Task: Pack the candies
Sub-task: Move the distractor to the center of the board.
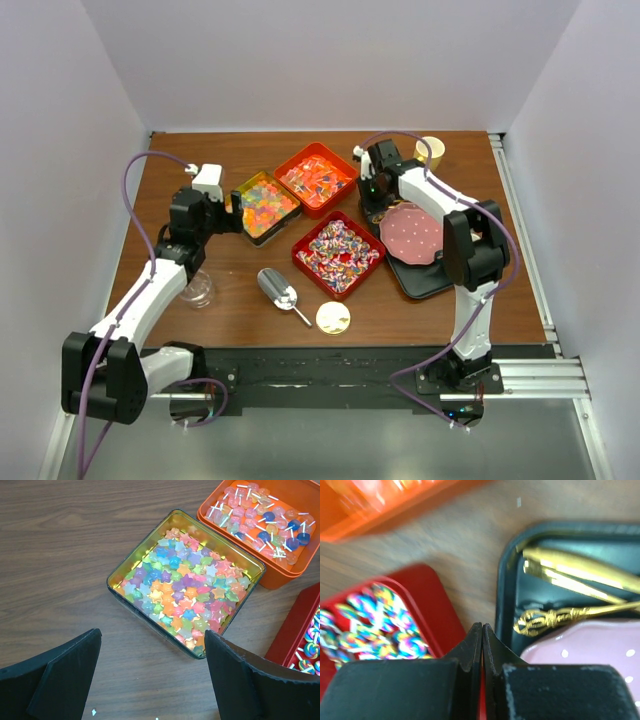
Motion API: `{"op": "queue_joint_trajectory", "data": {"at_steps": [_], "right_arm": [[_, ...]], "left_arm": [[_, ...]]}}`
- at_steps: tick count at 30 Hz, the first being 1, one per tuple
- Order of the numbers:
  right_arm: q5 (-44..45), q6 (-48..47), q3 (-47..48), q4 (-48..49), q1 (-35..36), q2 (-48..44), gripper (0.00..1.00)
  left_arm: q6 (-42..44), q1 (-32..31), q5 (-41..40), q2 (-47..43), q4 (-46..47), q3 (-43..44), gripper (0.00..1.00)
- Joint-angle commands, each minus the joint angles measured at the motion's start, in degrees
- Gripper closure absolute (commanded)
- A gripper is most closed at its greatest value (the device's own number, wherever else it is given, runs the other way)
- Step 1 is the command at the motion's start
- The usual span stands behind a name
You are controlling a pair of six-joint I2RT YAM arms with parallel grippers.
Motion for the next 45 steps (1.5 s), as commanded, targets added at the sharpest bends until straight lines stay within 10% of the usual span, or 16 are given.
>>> {"op": "queue_joint_trajectory", "data": {"at_steps": [1, 15, 45], "right_arm": [[1.07, -2.98, -3.49, -2.26, 0.04, -2.31, 1.00], [15.82, -2.10, -8.68, -1.03, -0.66, -3.19, 1.00], [18.48, -10.88, -15.89, 0.11, -11.57, -9.69, 1.00]], "left_arm": [[-1.67, 0.42, 0.07, 0.81, 1.82, -0.21, 0.12], [-2.46, 0.51, -0.02, 0.90, 2.69, -1.62, 0.12], [-2.02, 0.51, 1.12, 1.08, 5.51, -3.99, 0.12]]}}
